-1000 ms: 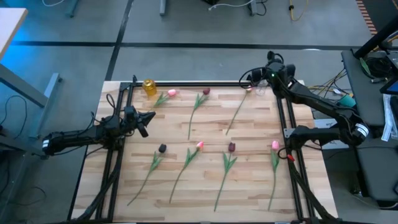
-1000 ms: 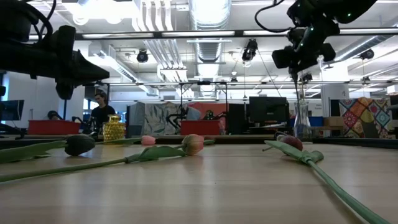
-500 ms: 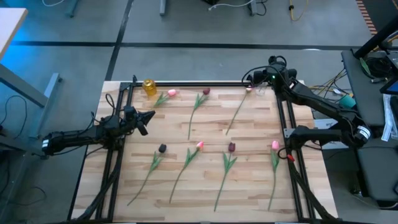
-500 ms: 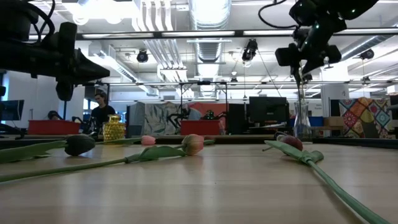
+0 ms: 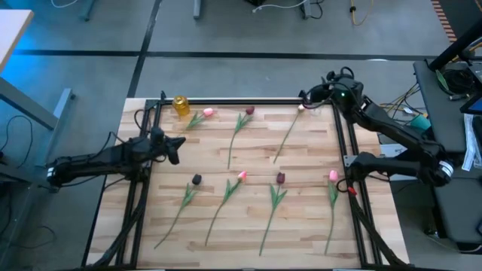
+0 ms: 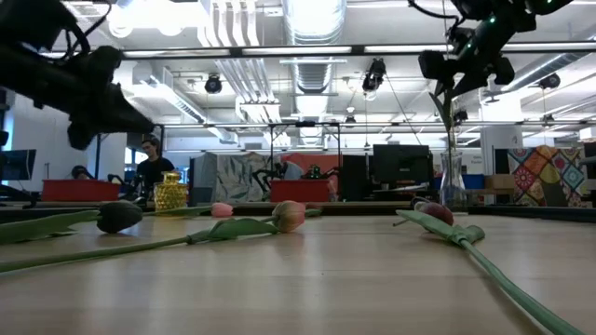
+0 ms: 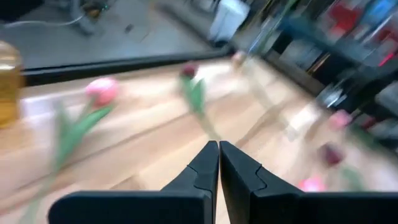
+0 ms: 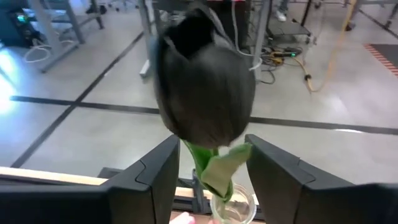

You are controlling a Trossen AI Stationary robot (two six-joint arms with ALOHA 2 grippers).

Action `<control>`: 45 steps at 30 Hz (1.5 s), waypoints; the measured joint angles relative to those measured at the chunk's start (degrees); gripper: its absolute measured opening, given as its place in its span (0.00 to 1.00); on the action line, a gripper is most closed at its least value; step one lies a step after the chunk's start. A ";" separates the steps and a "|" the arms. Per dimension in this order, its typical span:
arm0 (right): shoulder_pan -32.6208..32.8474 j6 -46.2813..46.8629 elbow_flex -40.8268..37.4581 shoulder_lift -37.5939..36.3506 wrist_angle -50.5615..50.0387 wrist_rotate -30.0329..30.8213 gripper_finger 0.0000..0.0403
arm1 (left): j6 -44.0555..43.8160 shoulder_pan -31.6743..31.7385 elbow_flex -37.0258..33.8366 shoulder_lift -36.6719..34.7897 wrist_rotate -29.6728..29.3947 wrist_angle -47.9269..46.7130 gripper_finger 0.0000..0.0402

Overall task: Sort flowers into vase by color
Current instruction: Insert the top black tulip into the transparent vase

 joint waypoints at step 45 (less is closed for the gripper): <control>-0.06 4.81 14.52 5.60 -18.82 -7.60 0.18 | 29.64 36.64 36.38 56.26 31.98 -27.48 0.00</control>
